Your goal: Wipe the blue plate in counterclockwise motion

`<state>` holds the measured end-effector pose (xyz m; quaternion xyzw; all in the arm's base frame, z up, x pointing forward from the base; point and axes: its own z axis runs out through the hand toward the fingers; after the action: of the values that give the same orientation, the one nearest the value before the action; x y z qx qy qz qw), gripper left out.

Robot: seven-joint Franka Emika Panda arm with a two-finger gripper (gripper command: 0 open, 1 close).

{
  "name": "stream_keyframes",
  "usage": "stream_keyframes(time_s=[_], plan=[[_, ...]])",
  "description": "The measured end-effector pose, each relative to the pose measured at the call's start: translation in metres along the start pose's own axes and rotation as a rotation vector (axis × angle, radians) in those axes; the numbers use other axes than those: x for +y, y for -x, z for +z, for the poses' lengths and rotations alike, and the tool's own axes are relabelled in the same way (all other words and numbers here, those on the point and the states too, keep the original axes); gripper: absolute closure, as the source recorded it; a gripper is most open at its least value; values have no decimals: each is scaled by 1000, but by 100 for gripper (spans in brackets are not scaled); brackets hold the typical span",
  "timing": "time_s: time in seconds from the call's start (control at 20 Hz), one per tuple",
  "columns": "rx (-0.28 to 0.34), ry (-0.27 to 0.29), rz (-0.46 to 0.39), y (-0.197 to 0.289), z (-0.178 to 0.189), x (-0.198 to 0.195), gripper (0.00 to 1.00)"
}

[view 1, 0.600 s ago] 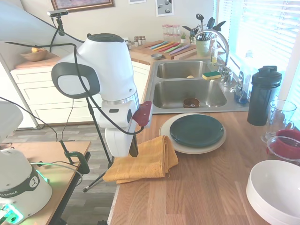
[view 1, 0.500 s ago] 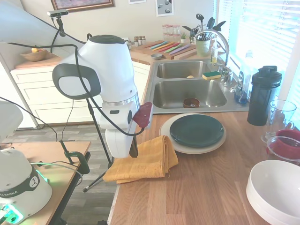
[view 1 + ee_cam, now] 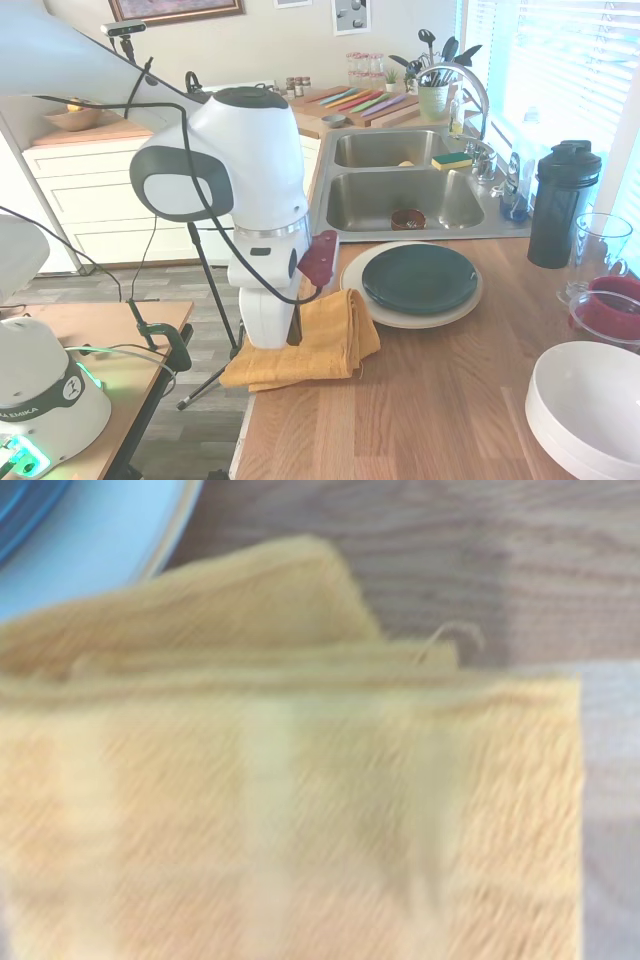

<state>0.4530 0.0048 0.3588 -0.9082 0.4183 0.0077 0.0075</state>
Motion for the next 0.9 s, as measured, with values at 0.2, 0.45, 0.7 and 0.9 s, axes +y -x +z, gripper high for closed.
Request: stream_keyframes(time_s=[0.2,0.45,0.7,0.9], plan=[[-28,11,14,-32,10,-4,0],[-66,-2,23,-60,22,-2,0],[-92,-13,4,-67,34,-1,0],[-94,-19,-24,-62,40,-8,0]])
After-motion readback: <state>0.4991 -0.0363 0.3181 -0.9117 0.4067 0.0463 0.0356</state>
